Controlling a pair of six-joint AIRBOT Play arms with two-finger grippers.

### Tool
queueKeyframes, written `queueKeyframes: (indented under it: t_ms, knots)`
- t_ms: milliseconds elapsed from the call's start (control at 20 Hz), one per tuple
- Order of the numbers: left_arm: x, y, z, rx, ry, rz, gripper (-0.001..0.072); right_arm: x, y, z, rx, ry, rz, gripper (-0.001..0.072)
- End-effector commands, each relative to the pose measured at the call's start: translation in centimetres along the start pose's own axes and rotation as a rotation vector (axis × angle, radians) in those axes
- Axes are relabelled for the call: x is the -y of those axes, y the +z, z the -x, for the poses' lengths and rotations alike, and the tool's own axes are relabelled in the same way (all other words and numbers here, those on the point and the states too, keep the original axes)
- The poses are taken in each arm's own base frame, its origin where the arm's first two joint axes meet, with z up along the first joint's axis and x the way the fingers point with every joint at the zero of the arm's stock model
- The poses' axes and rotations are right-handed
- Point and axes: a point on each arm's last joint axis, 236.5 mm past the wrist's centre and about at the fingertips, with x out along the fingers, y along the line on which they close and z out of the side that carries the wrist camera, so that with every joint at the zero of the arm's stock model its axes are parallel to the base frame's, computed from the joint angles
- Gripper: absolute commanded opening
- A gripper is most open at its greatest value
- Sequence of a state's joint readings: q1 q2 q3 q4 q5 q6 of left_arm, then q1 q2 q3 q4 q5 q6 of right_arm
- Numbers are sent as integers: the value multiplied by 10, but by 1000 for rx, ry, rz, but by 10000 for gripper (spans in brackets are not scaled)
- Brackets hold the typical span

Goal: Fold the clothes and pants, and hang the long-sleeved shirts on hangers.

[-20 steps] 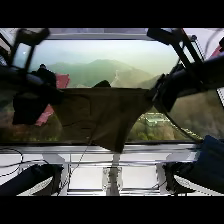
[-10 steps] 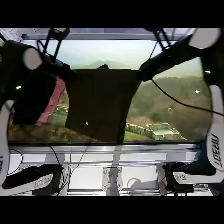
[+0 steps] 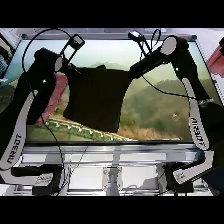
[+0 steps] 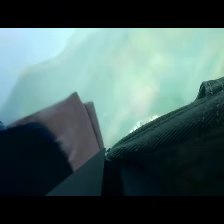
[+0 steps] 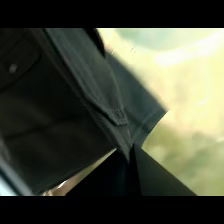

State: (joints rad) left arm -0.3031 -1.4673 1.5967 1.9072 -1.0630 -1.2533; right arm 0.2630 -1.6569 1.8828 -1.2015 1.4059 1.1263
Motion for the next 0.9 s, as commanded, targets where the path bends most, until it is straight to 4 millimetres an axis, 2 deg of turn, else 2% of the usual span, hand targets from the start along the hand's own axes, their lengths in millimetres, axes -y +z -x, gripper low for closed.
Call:
queueKeyframes:
  t_ms: [0,200,350,450,650,850]
  knots:
    - [-5,-34,-5,-132,11,-53,58,-29,-43,-9,-171,139,-54,20]
    - [15,-81,2,-244,-43,-122,57,-59,-83,-26,-271,233,-104,20]
    - [34,-132,14,-353,-98,-184,57,-88,-117,-45,-358,275,-100,20]
    - [46,-158,20,-411,-135,-231,58,-109,-138,-57,-424,305,-92,21]
    - [68,-197,27,-530,-215,-276,58,-147,-172,-73,-545,345,-74,21]
    - [97,-222,40,-623,-351,-292,59,-167,-195,-81,-618,356,-76,22]
